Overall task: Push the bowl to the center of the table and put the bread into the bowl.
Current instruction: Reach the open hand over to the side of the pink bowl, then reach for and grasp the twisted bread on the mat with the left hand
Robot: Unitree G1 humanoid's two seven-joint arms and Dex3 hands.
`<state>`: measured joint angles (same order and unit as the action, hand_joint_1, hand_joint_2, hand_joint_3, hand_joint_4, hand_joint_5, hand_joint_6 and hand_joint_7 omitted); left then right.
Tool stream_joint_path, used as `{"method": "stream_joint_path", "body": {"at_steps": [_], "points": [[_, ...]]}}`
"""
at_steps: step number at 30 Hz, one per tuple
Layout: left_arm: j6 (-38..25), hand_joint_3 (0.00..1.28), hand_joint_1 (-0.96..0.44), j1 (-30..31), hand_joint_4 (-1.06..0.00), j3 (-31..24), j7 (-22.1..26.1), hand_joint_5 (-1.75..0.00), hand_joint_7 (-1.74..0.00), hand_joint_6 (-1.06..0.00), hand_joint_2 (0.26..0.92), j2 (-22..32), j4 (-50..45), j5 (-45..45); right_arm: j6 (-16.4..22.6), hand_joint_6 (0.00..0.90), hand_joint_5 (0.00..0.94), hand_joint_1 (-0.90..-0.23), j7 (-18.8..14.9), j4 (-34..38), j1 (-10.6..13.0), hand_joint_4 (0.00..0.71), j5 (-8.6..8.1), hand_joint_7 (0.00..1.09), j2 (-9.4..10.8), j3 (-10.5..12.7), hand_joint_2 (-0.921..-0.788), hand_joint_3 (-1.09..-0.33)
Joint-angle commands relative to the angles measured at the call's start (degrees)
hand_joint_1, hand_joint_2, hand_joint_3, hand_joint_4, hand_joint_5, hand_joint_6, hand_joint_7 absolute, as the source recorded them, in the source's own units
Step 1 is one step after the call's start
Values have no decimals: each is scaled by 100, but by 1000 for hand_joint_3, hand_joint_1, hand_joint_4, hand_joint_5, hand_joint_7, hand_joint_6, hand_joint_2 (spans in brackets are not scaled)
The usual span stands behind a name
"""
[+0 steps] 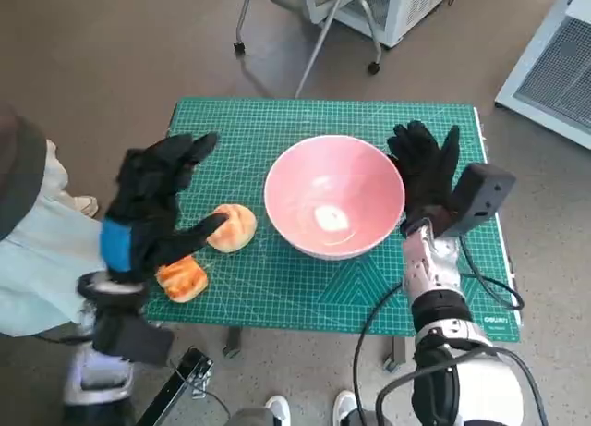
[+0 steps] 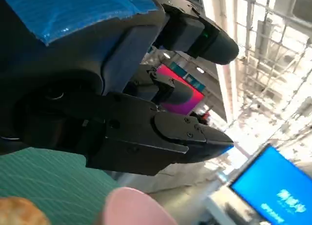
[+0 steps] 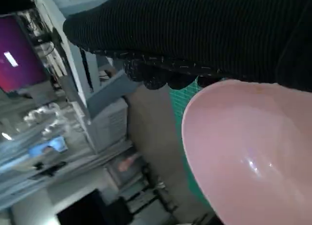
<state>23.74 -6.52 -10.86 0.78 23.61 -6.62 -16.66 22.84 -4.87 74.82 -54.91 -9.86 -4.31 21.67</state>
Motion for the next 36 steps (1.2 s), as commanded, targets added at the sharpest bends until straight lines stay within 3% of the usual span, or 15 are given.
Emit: {"method": "stream_joint_path", "body": {"at_steps": [1,10,15,19,27,36], "points": [[7,56,-134,292,-308,-593,630,-394,-666,-272,920,954,-163,257,492,-1,8,-468,-1,-105,29,244,224,706,-272,-169,-921,-877],[108,7,-21,510,-396,-1255,1860,-236,-512,-363,890,2556,80,473,1834,0,34,-518,-542,-552,198,302,578,797,-638,-633,-921,-838],[215,1,33,460,-414,-1242,2321,-147,-410,-428,859,3197,286,387,2376,8,43,-579,-789,-849,330,326,622,819,-793,-799,-921,-829],[303,0,48,366,-422,-1115,2554,-86,-326,-477,836,3578,418,214,2685,42,51,-611,-795,-1168,476,357,672,800,-809,-919,-921,-803],[663,0,51,-67,-445,-528,2878,-28,-195,-551,795,4005,878,9,2896,72,49,-635,-789,-1904,830,373,707,772,-810,-1162,-921,-774],[1064,1,-1,-731,-451,357,3030,-10,-121,-567,764,4062,1607,-445,2729,68,43,-623,-831,-2600,1170,371,643,769,-807,-1359,-921,-772]]}}
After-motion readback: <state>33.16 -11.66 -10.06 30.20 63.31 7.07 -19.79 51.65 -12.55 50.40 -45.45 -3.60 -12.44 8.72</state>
